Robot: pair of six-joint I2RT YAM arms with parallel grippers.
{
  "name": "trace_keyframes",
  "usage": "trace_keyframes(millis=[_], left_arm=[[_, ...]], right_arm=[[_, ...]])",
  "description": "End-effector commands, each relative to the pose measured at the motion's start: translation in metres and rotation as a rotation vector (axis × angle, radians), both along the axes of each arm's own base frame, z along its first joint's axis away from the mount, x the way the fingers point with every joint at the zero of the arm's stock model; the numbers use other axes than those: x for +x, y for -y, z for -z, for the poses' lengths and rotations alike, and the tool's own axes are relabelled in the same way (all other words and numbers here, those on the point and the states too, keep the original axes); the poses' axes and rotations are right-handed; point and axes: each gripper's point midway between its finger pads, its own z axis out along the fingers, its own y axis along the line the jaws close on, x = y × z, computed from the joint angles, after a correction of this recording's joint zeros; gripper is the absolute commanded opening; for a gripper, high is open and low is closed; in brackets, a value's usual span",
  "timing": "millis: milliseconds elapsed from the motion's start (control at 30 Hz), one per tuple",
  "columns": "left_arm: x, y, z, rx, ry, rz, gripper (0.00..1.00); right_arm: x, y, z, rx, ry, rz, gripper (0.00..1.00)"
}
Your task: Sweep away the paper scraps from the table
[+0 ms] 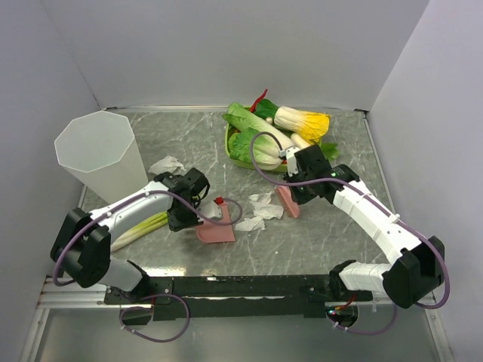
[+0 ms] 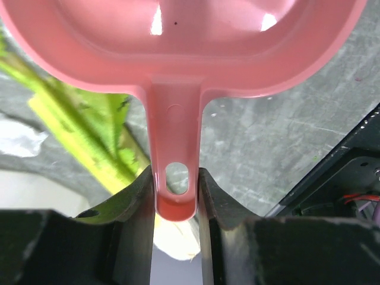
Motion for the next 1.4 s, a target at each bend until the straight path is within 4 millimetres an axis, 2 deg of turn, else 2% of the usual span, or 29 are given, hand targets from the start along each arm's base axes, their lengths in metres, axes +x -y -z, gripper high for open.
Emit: trace_keyframes(millis=[0,133,300,433,533,633,767,900,967,1133,1200,1367], left_arm=[[0.001,-0.001,-0.014,0.059,-0.023,-0.018,0.01],[0.004,0.007,-0.008,0.063,-0.032,-0.001,0.01],[0.015,0.036,-0.001,0.044,-0.025,0.02,0.01],[0.029,0.072,-0.007,-0.009,-0.016,-0.01,0.01],[0.035,0.086,-0.006,-0.027,-0.003,-0.022,0.01],[0.036,0.089,-0.005,-0.029,-0.005,-0.035,0.01],[0.033,0.085,-0.004,-0.04,0.008,-0.04,0.01],[0.026,0.073,-0.002,-0.019,0.008,-0.048,0.01],[0.023,0.067,-0.007,-0.016,0.005,-0.058,0.01],[0.012,0.046,-0.022,0.035,-0.008,-0.088,0.01],[0.005,0.036,-0.027,0.054,-0.017,-0.084,0.01],[-0.001,0.018,-0.023,0.103,-0.021,-0.092,0.01]], right_arm=[[-0.007,-0.02,-0.002,0.129,-0.033,0.018,0.0],[-0.011,-0.029,0.007,0.168,-0.081,0.022,0.0],[-0.011,-0.049,0.009,0.249,-0.148,-0.001,0.0],[-0.01,-0.075,-0.003,0.356,-0.19,-0.061,0.0],[-0.012,-0.092,-0.016,0.431,-0.214,-0.127,0.0],[-0.014,-0.093,-0.024,0.443,-0.215,-0.141,0.0],[-0.027,-0.087,-0.039,0.441,-0.22,-0.161,0.0],[-0.039,-0.068,-0.052,0.4,-0.184,-0.157,0.0],[-0.041,-0.057,-0.057,0.371,-0.137,-0.177,0.0],[-0.026,-0.044,-0.068,0.359,-0.045,-0.144,0.0],[-0.013,-0.041,-0.069,0.328,-0.005,-0.122,0.0],[0.02,-0.027,-0.057,0.225,0.036,-0.006,0.0]])
